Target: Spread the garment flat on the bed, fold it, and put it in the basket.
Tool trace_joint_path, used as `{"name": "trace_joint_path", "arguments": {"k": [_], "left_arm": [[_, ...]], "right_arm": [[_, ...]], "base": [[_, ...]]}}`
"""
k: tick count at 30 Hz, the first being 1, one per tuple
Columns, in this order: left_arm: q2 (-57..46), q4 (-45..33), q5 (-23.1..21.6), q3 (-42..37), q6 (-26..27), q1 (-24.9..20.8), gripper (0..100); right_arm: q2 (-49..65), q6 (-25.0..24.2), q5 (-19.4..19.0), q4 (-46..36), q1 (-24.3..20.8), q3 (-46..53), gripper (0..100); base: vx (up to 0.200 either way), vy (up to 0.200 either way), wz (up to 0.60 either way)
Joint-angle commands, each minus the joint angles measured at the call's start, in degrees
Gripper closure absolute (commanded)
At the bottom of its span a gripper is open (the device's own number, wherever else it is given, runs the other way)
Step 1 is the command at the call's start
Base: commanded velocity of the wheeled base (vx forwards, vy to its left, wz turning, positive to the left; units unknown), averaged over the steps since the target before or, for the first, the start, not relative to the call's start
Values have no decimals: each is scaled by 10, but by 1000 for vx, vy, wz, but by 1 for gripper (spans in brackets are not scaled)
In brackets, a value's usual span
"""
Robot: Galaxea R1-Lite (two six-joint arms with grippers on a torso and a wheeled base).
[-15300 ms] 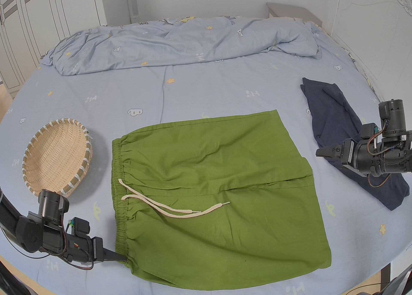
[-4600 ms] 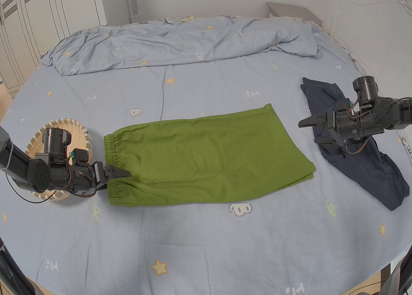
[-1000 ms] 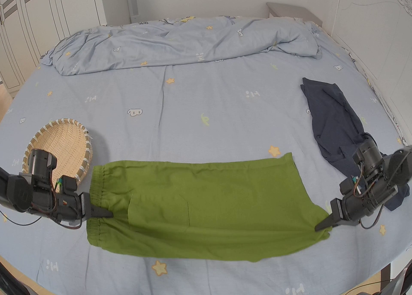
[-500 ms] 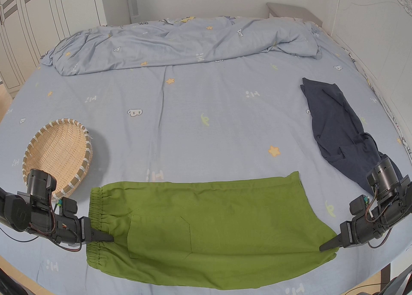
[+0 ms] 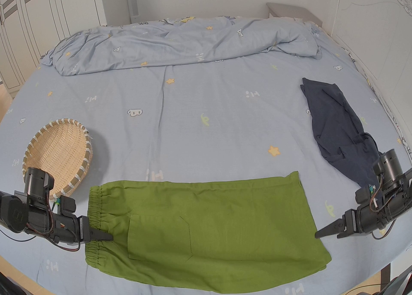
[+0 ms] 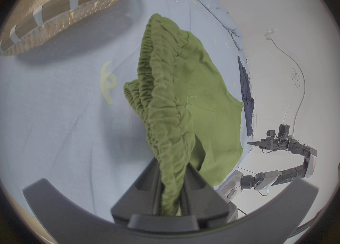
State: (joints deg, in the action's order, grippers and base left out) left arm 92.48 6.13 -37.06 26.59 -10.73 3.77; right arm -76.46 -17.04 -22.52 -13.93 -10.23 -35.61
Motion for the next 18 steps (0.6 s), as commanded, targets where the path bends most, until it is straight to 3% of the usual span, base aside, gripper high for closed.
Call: {"name": "trace_joint_path", "arguments": {"k": [1,5,11,14,16,18], "left_arm": [[-20,-2,1,5,0,5,100],[-19,-1,1,8,4,26,100],[-10,-24,1,26,57,85,100],[-13,-51,1,42,60,84,100],[-50,-130,8,97,53,65,100],[-58,-148,11,111,49,61,100]], "right_arm": [[18,-1,27,-21,6,-76,0],[18,-11,28,-77,6,-173,0],[17,-26,24,-77,3,-181,0],[18,-26,24,-77,5,-180,0],[24,-28,25,-78,8,-184,0],[26,-28,25,-78,9,-184,0]], "base": [[0,0,0],[0,0,0],[0,0,0],[0,0,0],[0,0,0],[0,0,0]]}}
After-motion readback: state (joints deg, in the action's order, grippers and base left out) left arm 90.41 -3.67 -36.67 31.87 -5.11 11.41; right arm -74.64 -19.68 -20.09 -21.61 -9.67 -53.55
